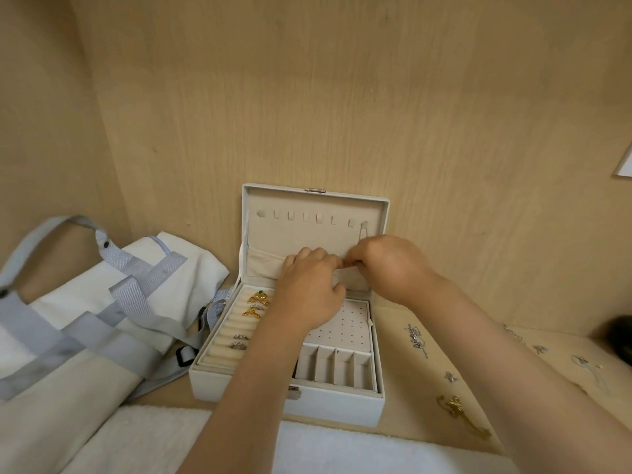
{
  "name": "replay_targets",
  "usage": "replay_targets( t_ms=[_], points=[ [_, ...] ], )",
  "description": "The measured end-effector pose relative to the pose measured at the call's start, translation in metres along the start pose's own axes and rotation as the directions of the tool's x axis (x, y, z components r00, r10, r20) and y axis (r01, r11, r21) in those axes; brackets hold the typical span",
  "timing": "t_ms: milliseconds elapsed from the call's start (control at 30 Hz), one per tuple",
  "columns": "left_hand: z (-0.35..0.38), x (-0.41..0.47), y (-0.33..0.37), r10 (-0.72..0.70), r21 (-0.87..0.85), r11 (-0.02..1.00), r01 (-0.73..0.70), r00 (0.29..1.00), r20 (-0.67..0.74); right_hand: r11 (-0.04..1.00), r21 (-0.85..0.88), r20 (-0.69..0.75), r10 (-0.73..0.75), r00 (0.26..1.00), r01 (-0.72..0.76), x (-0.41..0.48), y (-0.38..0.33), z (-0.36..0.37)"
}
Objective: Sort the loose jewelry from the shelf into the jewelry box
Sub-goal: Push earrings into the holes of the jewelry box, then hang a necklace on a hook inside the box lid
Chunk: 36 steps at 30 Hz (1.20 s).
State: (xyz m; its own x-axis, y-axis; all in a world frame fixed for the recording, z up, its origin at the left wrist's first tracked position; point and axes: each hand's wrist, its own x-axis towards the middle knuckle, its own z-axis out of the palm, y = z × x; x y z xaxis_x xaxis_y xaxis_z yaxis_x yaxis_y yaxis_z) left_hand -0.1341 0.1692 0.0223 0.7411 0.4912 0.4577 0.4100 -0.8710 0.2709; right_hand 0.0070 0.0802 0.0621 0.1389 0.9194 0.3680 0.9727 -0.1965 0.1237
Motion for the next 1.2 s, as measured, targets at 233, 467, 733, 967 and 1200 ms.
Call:
replay_targets(
  t_ms=[233, 467, 733, 967, 1200],
  points=[
    [-0.002, 0.002, 0.006, 0.021, 0.032, 0.999, -0.022, 1.000, 0.002, 0.897, 0.390, -0.105, 0.269, 0.957, -0.209, -0.056, 0.023, -0.013],
    [-0.001, -0.002, 0.055, 0.216, -0.078, 0.974, -0.214, 0.976, 0.018, 0.872, 0.201, 0.356, 0.360, 0.862, -0.447, -0.100, 0.053, 0.012],
    [0.041, 0.008, 0.096, 0.172, -0.019, 0.984, -0.175, 0.933, 0.317, 0.820, 0.262, 0.466, 0.354, 0.811, -0.509, -0.114, 0.066, 0.033],
    [0.075, 0.029, 0.111, 0.123, -0.077, 0.992, -0.097, 0.841, 0.527, 0.821, 0.265, 0.540, 0.309, 0.783, -0.506, -0.123, 0.080, 0.032],
    [0.086, 0.029, 0.112, 0.149, -0.171, 0.982, -0.075, 0.869, 0.472, 0.732, 0.456, 0.463, 0.290, 0.838, -0.505, -0.126, 0.095, 0.021]
  ],
)
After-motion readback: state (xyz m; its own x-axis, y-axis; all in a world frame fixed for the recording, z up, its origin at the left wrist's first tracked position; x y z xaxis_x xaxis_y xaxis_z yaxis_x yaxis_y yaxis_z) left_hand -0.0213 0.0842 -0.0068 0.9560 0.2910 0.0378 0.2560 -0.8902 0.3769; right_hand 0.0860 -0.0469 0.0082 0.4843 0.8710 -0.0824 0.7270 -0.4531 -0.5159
